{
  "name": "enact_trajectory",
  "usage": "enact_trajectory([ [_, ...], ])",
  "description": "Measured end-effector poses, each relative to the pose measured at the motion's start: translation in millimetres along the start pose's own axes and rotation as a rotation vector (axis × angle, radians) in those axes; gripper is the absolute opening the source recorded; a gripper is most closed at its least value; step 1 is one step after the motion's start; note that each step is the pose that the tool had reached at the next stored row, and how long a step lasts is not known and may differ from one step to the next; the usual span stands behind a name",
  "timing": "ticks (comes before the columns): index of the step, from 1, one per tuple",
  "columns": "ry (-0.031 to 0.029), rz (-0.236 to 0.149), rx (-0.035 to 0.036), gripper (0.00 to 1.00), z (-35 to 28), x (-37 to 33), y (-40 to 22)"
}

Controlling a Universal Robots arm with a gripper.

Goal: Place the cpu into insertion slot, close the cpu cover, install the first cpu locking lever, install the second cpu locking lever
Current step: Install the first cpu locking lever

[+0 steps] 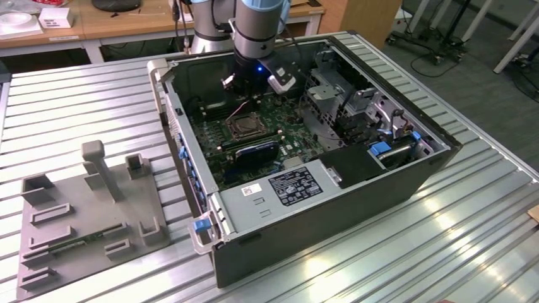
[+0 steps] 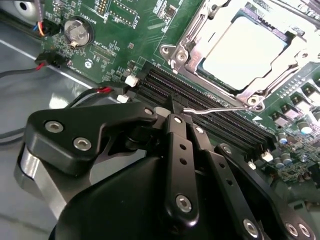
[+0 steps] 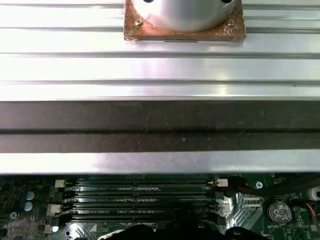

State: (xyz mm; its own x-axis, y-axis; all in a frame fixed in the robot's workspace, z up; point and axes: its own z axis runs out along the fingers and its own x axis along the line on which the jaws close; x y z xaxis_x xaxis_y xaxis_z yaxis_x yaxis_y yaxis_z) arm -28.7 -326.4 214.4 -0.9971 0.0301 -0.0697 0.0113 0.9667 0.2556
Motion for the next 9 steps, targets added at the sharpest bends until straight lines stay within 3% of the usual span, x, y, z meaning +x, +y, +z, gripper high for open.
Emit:
enact_trajectory([
  [6,0.0000,0.000,-0.0007,0.11,-0.7,0.0,0.2],
  [9,0.0000,0.001,-0.0095,0.11,-0.7,0.2,0.5],
])
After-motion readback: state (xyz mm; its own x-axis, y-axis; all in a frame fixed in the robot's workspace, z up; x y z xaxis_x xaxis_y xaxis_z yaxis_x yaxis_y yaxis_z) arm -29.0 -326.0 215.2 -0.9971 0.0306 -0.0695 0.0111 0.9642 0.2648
